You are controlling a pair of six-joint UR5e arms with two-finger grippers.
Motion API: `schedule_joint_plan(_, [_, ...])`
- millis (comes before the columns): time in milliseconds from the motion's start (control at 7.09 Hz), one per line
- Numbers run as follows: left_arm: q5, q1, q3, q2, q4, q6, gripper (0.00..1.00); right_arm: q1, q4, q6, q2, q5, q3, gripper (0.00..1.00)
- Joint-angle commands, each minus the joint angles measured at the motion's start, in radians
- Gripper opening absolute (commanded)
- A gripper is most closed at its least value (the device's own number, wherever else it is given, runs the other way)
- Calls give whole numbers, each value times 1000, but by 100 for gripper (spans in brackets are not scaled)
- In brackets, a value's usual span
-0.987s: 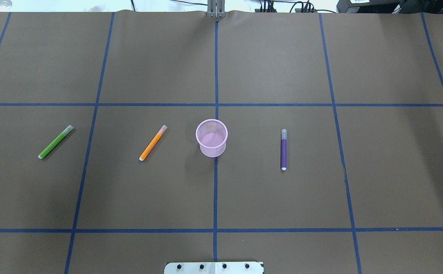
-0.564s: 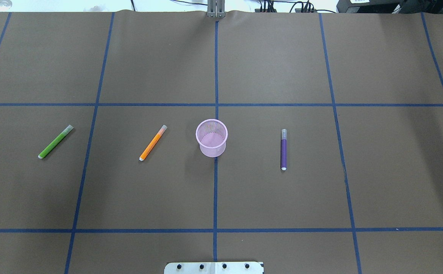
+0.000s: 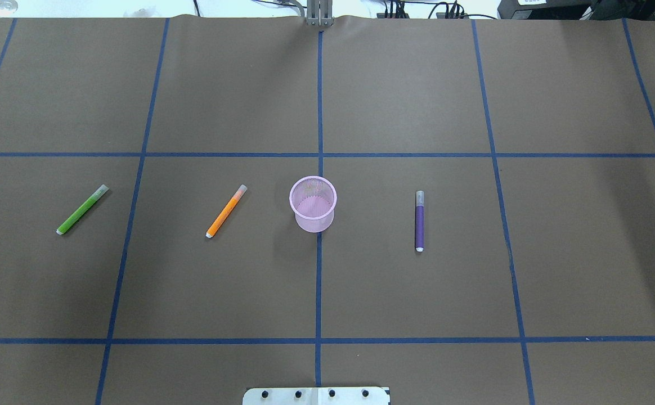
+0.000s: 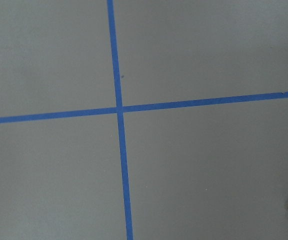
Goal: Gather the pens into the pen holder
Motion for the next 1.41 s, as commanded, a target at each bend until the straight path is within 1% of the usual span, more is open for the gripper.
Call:
schedule_joint_plan(0, [-9, -1, -1, -33, 79, -5, 100, 0, 2, -1, -1, -3, -13, 100])
schedule_joint_plan(141, [-68, -1, -15, -35, 99, -11, 100, 0, 2, 1, 2, -2, -8, 100])
schedule_joint_plan(282, [-85, -1, -14, -35, 88, -12, 100, 0, 2, 1, 5, -2, -5, 100])
schedule_joint_plan(423, [-92, -3, -32, -12, 78, -9, 100, 0, 2, 1, 1, -2, -11, 100])
schedule_joint_plan(564, [-93, 0, -49, -4, 74, -8, 100, -2, 36, -5, 2, 1, -24, 100])
schedule_joint_plan(705, [-93, 14, -52, -9, 36, -8, 100, -2, 73, -1, -17, 9, -33, 100])
schedule_joint_plan(846, [-81, 102, -6, -13, -123, -6, 100, -5, 92, -2, -21, 58, -36, 100])
schedule_joint_plan(987, [-70, 206, 64, -19, -301, -6, 100, -6, 92, -4, -31, 114, -36, 100])
schedule_joint_plan(1128, [-61, 241, 124, -21, -446, -8, 100, -6, 94, -2, -31, 117, -34, 100])
schedule_joint_plan(1269, [-59, 268, 169, -48, -522, -5, 100, -6, 97, -2, -31, 117, -34, 100])
